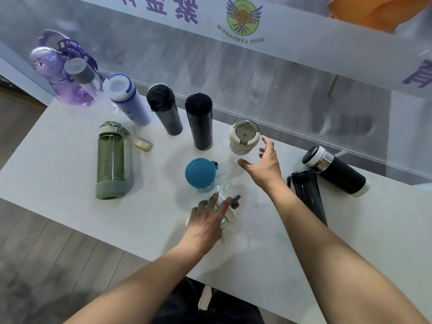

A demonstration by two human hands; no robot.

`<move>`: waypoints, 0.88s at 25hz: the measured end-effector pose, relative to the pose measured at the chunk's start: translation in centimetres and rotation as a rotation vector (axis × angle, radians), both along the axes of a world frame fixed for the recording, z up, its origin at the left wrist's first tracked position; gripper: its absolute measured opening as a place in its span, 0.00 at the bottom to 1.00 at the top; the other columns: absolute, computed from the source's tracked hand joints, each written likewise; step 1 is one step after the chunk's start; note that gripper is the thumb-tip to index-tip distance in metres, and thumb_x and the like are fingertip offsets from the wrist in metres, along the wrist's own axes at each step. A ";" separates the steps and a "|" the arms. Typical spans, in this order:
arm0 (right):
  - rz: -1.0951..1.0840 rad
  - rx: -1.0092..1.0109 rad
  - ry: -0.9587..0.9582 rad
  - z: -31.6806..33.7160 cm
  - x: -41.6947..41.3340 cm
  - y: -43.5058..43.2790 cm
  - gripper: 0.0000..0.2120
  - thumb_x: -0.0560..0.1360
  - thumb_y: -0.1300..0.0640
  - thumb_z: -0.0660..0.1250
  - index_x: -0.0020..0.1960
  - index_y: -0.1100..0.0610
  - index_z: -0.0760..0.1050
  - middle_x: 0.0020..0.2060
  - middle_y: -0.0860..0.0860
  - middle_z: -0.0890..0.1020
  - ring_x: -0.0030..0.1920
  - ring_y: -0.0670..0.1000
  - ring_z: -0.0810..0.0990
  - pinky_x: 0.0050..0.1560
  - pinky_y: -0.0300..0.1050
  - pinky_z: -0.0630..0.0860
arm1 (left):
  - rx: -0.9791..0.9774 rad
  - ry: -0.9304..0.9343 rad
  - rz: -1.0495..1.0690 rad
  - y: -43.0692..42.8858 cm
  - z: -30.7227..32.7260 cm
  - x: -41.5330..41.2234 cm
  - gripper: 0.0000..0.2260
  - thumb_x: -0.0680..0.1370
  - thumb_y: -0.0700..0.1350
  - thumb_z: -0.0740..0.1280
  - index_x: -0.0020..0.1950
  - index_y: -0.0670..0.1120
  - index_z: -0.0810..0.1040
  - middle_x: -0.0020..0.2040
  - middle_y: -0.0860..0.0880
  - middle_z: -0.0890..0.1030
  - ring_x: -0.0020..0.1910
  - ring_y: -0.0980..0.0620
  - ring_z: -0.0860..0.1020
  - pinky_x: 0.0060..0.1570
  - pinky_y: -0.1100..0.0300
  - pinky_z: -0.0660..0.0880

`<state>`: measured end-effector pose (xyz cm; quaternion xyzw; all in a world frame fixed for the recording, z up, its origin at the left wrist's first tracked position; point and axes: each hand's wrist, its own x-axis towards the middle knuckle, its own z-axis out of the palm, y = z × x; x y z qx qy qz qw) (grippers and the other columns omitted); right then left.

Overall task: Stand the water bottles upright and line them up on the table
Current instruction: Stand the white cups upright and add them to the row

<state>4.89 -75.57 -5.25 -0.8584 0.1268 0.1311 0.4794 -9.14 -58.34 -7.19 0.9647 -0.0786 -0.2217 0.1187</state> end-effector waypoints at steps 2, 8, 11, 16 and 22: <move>0.006 -0.017 0.121 0.7 -2.8 -0.8 0.43 0.71 0.46 0.77 0.78 0.48 0.57 0.70 0.57 0.71 0.71 0.53 0.71 0.68 0.49 0.70 | -0.056 -0.010 -0.019 0.1 0.4 -0.2 0.39 0.71 0.44 0.70 0.76 0.59 0.54 0.78 0.46 0.58 0.68 0.42 0.67 0.63 0.51 0.68; -0.012 0.070 0.455 1.5 -9.8 -3.1 0.43 0.65 0.33 0.75 0.75 0.45 0.64 0.61 0.52 0.79 0.61 0.52 0.79 0.65 0.50 0.74 | -0.351 -0.109 -0.040 -0.8 1.8 0.0 0.44 0.69 0.45 0.75 0.77 0.58 0.53 0.75 0.47 0.62 0.67 0.43 0.69 0.66 0.50 0.71; -0.059 0.287 0.501 2.3 -11.4 -3.7 0.32 0.69 0.41 0.78 0.67 0.48 0.72 0.60 0.52 0.81 0.58 0.51 0.82 0.62 0.55 0.79 | -0.439 -0.112 -0.091 -2.3 2.8 1.1 0.48 0.70 0.42 0.76 0.80 0.58 0.48 0.77 0.49 0.60 0.72 0.45 0.64 0.71 0.50 0.66; -0.171 0.284 0.342 3.8 -11.2 -4.2 0.27 0.70 0.51 0.80 0.64 0.51 0.74 0.60 0.51 0.81 0.58 0.51 0.82 0.60 0.54 0.80 | -0.488 -0.116 -0.156 -4.3 4.1 2.8 0.49 0.71 0.41 0.76 0.80 0.58 0.46 0.79 0.48 0.60 0.73 0.44 0.63 0.71 0.49 0.66; -0.156 -0.030 0.056 4.6 -8.1 -4.5 0.38 0.64 0.58 0.82 0.70 0.53 0.69 0.61 0.48 0.71 0.60 0.46 0.73 0.62 0.39 0.68 | -0.412 -0.545 -0.210 -2.7 9.1 6.1 0.29 0.73 0.37 0.70 0.74 0.47 0.68 0.73 0.41 0.67 0.61 0.40 0.71 0.61 0.49 0.73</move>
